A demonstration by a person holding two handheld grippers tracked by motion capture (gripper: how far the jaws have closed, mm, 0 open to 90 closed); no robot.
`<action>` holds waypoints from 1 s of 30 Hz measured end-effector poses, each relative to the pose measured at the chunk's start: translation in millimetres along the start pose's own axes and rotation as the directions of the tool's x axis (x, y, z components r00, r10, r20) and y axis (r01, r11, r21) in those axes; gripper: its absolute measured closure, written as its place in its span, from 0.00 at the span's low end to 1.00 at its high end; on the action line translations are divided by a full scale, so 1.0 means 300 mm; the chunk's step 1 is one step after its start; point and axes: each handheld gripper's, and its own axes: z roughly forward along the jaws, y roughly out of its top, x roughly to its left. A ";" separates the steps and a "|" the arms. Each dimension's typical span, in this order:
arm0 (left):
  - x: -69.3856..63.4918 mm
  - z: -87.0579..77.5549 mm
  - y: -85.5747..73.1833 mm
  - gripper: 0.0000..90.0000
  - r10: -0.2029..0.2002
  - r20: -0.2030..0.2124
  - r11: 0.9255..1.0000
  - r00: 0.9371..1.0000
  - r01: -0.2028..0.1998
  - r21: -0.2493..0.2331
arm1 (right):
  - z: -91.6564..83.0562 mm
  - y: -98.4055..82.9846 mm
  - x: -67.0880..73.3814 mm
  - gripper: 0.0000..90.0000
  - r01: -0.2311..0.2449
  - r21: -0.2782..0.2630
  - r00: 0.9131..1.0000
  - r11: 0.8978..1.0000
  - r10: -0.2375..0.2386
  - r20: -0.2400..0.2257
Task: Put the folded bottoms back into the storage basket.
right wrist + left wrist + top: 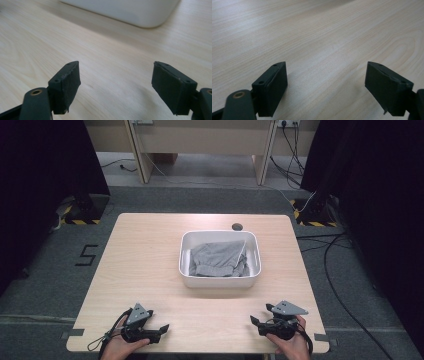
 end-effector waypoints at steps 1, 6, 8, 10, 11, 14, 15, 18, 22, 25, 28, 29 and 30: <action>0.000 -0.001 -0.005 0.20 0.013 -0.013 1.000 1.000 -0.013 -0.003 | 0.001 -0.006 -0.001 0.25 0.001 0.007 1.000 1.000 -0.001 0.013; -0.005 -0.007 -0.025 0.19 0.053 -0.060 0.999 0.997 -0.053 -0.010 | 0.001 -0.031 -0.005 0.23 0.001 0.048 0.999 0.999 -0.003 0.047; -0.011 -0.007 -0.031 0.18 0.047 -0.065 0.999 0.997 -0.048 -0.022 | 0.001 -0.040 -0.007 0.22 0.008 0.056 0.998 0.998 -0.012 0.056; -0.014 -0.008 -0.037 0.17 0.043 -0.068 0.998 0.997 -0.046 -0.032 | 0.001 -0.050 -0.001 0.20 0.022 0.061 0.997 0.998 -0.026 0.071; -0.014 -0.009 -0.039 0.17 0.045 -0.070 0.998 0.997 -0.047 -0.035 | -0.001 -0.053 0.003 0.19 0.038 0.065 0.996 0.997 -0.043 0.080; -0.023 -0.014 -0.043 0.17 0.041 -0.073 0.999 0.996 -0.044 -0.032 | -0.002 -0.065 0.007 0.18 0.036 0.044 0.995 0.998 -0.040 0.089; -0.029 -0.016 -0.045 0.17 0.041 -0.072 0.999 0.997 -0.043 -0.027 | -0.003 -0.068 0.007 0.18 0.040 0.039 0.995 0.998 -0.043 0.089; -0.041 -0.019 -0.050 0.16 0.048 -0.068 0.998 0.997 -0.050 -0.028 | -0.005 -0.075 0.011 0.17 0.031 0.029 0.996 0.999 -0.033 0.084; -0.044 -0.019 -0.052 0.15 0.049 -0.065 0.998 0.997 -0.051 -0.030 | -0.005 -0.077 0.010 0.17 0.037 0.023 0.995 0.999 -0.038 0.088; -0.043 -0.019 -0.052 0.15 0.050 -0.064 0.998 0.997 -0.052 -0.030 | -0.005 -0.078 0.011 0.17 0.033 0.023 0.996 0.999 -0.035 0.088; -0.043 -0.019 -0.052 0.15 0.050 -0.064 0.998 0.997 -0.052 -0.030 | -0.005 -0.078 0.011 0.17 0.033 0.023 0.995 0.999 -0.035 0.088; -0.043 -0.019 -0.052 0.15 0.051 -0.064 0.998 0.997 -0.053 -0.029 | -0.005 -0.078 0.011 0.17 0.033 0.022 0.995 0.999 -0.035 0.088; -0.043 -0.019 -0.052 0.15 0.051 -0.063 0.998 0.997 -0.053 -0.030 | -0.006 -0.078 0.011 0.17 0.032 0.023 0.996 0.999 -0.034 0.088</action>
